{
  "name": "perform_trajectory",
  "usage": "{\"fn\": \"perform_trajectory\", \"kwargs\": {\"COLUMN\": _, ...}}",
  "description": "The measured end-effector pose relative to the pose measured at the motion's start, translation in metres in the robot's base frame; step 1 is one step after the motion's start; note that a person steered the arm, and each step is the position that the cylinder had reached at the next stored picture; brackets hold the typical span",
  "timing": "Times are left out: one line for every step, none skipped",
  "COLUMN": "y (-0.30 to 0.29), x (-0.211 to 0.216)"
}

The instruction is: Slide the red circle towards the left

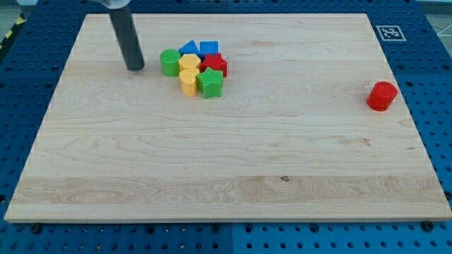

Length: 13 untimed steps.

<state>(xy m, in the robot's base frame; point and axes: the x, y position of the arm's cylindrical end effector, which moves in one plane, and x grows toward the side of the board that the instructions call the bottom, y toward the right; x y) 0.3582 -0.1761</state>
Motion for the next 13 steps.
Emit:
{"fn": "perform_trajectory", "kwargs": {"y": 0.002, "x": 0.049}}
{"fn": "perform_trajectory", "kwargs": {"y": 0.018, "x": 0.104}}
{"fn": "perform_trajectory", "kwargs": {"y": 0.053, "x": 0.15}}
{"fn": "perform_trajectory", "kwargs": {"y": 0.112, "x": 0.178}}
{"fn": "perform_trajectory", "kwargs": {"y": 0.175, "x": 0.177}}
{"fn": "perform_trajectory", "kwargs": {"y": 0.226, "x": 0.171}}
{"fn": "perform_trajectory", "kwargs": {"y": 0.275, "x": 0.169}}
{"fn": "perform_trajectory", "kwargs": {"y": 0.319, "x": 0.164}}
{"fn": "perform_trajectory", "kwargs": {"y": 0.358, "x": 0.148}}
{"fn": "perform_trajectory", "kwargs": {"y": 0.396, "x": 0.136}}
{"fn": "perform_trajectory", "kwargs": {"y": 0.438, "x": 0.121}}
{"fn": "perform_trajectory", "kwargs": {"y": 0.468, "x": 0.102}}
{"fn": "perform_trajectory", "kwargs": {"y": 0.47, "x": 0.071}}
